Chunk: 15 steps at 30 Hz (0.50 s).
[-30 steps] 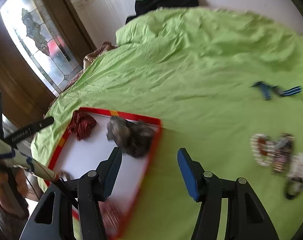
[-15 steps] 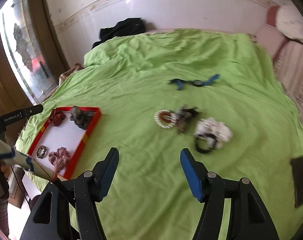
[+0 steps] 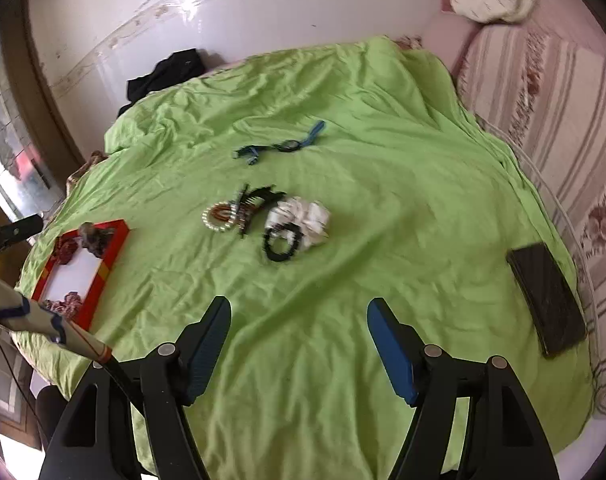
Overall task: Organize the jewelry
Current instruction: 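Move both tools back from the tray toward the remaining accessories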
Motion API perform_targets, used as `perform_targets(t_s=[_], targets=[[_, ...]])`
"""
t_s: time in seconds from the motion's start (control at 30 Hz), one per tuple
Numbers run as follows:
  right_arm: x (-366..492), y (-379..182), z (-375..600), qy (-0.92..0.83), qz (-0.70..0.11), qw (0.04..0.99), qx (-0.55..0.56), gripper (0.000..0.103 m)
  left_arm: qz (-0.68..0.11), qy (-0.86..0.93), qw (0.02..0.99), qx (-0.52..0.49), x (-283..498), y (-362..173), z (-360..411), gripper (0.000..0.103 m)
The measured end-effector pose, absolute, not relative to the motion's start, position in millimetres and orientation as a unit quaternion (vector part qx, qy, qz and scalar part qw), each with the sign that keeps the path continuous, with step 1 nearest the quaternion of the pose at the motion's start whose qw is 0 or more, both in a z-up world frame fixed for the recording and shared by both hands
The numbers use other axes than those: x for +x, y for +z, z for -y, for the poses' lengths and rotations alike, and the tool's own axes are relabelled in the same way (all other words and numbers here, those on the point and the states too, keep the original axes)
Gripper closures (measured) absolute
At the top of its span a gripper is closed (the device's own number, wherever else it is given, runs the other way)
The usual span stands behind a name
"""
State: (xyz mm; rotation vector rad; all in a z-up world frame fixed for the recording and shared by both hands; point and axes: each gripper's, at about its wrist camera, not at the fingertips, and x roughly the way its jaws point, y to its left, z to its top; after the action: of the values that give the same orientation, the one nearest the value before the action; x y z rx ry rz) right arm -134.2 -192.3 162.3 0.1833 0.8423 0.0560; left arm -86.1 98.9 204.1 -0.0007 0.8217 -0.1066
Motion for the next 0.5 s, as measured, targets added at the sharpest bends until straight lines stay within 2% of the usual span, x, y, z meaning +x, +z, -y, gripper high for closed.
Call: perform_targets(t_s=[0.5], targets=[[-117,125,251,-0.018,-0.419,0.896,0.147,0.028,-0.452,-0.062,0.889,-0.030,-56,155,-87,0.046]])
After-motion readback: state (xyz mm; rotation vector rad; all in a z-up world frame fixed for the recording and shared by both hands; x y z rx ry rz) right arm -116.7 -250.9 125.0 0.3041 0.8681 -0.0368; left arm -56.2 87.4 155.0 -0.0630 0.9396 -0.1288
